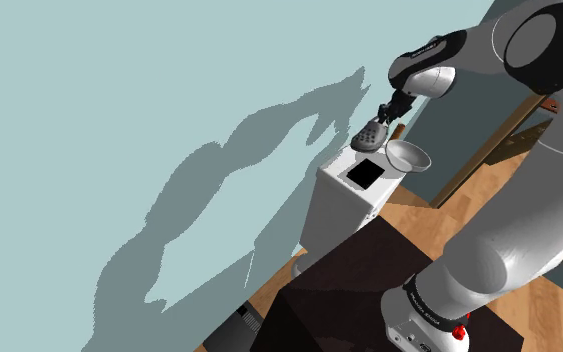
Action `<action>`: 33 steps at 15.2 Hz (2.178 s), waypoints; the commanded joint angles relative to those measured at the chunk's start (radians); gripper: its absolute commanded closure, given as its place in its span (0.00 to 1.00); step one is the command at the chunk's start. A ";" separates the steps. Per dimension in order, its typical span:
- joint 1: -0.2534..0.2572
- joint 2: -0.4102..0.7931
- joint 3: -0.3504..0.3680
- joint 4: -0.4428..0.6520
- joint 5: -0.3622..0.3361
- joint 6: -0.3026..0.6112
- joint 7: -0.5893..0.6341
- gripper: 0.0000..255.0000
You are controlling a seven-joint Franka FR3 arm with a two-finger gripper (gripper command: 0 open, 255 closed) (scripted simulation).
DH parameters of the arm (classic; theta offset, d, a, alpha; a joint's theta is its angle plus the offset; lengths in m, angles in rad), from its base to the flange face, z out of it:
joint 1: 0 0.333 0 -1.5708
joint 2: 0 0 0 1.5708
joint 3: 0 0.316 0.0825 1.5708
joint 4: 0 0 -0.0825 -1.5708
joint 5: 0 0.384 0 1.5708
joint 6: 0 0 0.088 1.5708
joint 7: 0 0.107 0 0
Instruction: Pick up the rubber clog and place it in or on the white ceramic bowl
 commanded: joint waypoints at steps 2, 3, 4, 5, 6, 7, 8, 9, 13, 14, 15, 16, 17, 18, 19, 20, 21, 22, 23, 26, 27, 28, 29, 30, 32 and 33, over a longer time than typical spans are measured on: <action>0.006 -0.023 -0.006 0.017 -0.020 -0.037 0.015 1.00; 0.008 -0.030 -0.007 0.023 -0.025 -0.049 0.019 1.00; 0.009 -0.037 -0.009 0.029 -0.030 -0.061 0.022 1.00; 0.010 -0.043 -0.010 0.036 -0.036 -0.074 0.025 1.00; 0.011 -0.049 -0.011 0.042 -0.041 -0.086 0.029 1.00; 0.012 -0.055 -0.012 0.049 -0.045 -0.098 0.032 1.00; 0.013 -0.061 -0.013 0.056 -0.050 -0.110 0.035 1.00; 0.014 -0.067 -0.014 0.064 -0.054 -0.123 0.038 1.00; -0.031 -0.060 -0.037 0.100 -0.022 -0.155 -0.046 1.00; -0.046 -0.054 -0.044 0.111 -0.008 -0.163 -0.075 1.00; -0.063 -0.047 -0.050 0.125 0.005 -0.171 -0.104 1.00; -0.080 -0.039 -0.056 0.139 0.019 -0.180 -0.133 1.00; -0.096 -0.030 -0.063 0.155 0.033 -0.190 -0.162 1.00; -0.113 -0.020 -0.069 0.172 0.048 -0.200 -0.191 1.00; -0.131 -0.009 -0.074 0.190 0.063 -0.211 -0.219 1.00; -0.150 0.003 -0.079 0.209 0.079 -0.223 -0.247 1.00; -0.169 0.016 -0.083 0.230 0.094 -0.236 -0.275 1.00; -0.189 0.030 -0.088 0.253 0.110 -0.249 -0.302 1.00; -0.209 0.045 -0.091 0.276 0.126 -0.262 -0.329 1.00; -0.273 0.095 -0.099 0.354 0.172 -0.307 -0.405 1.00; -0.273 0.098 -0.097 0.345 0.176 -0.295 -0.408 1.00; -0.274 0.102 -0.095 0.336 0.180 -0.283 -0.411 1.00; -0.275 0.105 -0.094 0.327 0.184 -0.272 -0.415 1.00; -0.275 0.109 -0.092 0.319 0.188 -0.260 -0.419 1.00; -0.277 0.118 -0.088 0.303 0.197 -0.237 -0.426 1.00; -0.278 0.122 -0.086 0.295 0.202 -0.226 -0.430 1.00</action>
